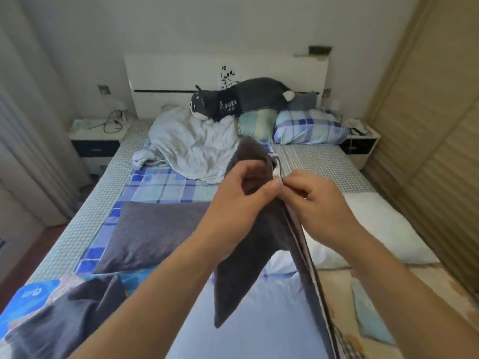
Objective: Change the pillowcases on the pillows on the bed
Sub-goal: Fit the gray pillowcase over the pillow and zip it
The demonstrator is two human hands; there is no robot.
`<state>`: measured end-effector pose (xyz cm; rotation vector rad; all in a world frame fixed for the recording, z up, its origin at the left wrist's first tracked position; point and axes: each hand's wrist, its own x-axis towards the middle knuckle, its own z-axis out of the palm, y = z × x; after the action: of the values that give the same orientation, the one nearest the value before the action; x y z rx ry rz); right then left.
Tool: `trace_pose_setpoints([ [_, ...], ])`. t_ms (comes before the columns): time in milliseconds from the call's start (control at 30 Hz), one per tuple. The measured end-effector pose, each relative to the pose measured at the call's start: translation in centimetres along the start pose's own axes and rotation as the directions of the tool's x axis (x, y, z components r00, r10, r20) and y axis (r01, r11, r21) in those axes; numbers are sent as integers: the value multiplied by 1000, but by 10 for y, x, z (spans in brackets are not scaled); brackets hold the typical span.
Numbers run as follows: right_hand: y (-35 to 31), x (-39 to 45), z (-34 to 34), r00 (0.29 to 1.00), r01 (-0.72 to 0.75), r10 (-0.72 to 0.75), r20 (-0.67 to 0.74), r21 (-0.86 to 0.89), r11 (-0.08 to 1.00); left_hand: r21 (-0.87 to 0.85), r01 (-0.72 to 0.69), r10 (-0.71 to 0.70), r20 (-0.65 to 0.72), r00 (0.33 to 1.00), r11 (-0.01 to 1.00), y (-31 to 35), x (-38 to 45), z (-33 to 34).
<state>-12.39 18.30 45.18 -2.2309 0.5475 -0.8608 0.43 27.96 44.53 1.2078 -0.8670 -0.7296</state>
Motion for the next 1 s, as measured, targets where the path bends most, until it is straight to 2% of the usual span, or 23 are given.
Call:
trace_pose_setpoints([
  [133, -25, 36, -40, 988, -142, 151, -20, 239, 960, 171, -160, 155, 38, 987, 972, 32, 26, 23],
  [233, -40, 47, -50, 977, -206, 215, 4, 303, 930, 304, -261, 228, 143, 963, 916, 40, 31, 26],
  [300, -49, 51, -48, 968, -247, 246, 47, 343, 906, 349, -289, 250, 153, 956, 891, 42, 30, 25],
  [367, -52, 55, -42, 962, -274, 263, 78, 354, 894, 371, -270, 251, 99, 963, 888, 43, 32, 20],
  [433, -50, 59, -34, 955, -295, 292, 61, 322, 900, 541, -219, 262, -2, 965, 812, 45, 33, 12],
  [467, -45, 61, -32, 946, -318, 323, 30, 280, 906, 561, -164, 240, -64, 969, 812, 44, 35, 2],
  [500, -38, 64, -31, 936, -341, 352, -4, 229, 912, 470, -100, 173, -114, 978, 877, 44, 40, -14],
  [533, -32, 67, -32, 923, -372, 384, -25, 195, 907, 295, -37, 77, -123, 989, 955, 46, 43, -30],
  [567, -25, 71, -35, 914, -395, 406, -19, 196, 898, 78, 57, -52, -63, 997, 995, 53, 43, -45],
  [600, -20, 74, -37, 908, -411, 417, 24, 233, 881, -116, 136, -132, 42, 990, 984, 62, 40, -58],
  [633, -18, 76, -39, 903, -428, 418, 100, 291, 856, -232, 180, -152, 133, 979, 956, 69, 37, -68],
  [667, -16, 78, -40, 901, -433, 390, 189, 362, 825, -255, 200, -150, 201, 968, 946, 75, 35, -75],
  [733, -15, 80, -44, 922, -379, 252, 295, 542, 750, -184, 206, -140, 319, 937, 961, 84, 34, -88],
  [767, -17, 80, -48, 932, -344, 192, 306, 589, 731, -53, 201, -164, 395, 904, 978, 86, 33, -96],
  [800, -18, 79, -52, 936, -317, 151, 317, 579, 751, 192, 140, -214, 453, 865, 971, 84, 34, -106],
  [833, -19, 77, -54, 934, -275, 107, 340, 496, 823, 508, -3, -282, 484, 829, 861, 79, 36, -116],
  [867, -19, 74, -53, 916, -204, 62, 395, 326, 923, 776, -181, -342, 457, 821, 604, 72, 39, -126],
  [900, -18, 70, -48, 866, -96, 24, 499, 119, 988, 901, -311, -364, 411, 836, 303, 64, 42, -132],
  [933, -16, 65, -40, 795, 10, 30, 606, -62, 998, 934, -352, -332, 353, 875, 65, 57, 45, -135],
  [967, -11, 61, -31, 741, 106, 55, 669, -198, 974, 946, -319, -253, 294, 922, -65, 53, 46, -134],
  [1000, -5, 59, -21, 732, 186, 65, 679, -290, 939, 962, -263, -157, 249, 956, -75, 47, 48, -136],
])
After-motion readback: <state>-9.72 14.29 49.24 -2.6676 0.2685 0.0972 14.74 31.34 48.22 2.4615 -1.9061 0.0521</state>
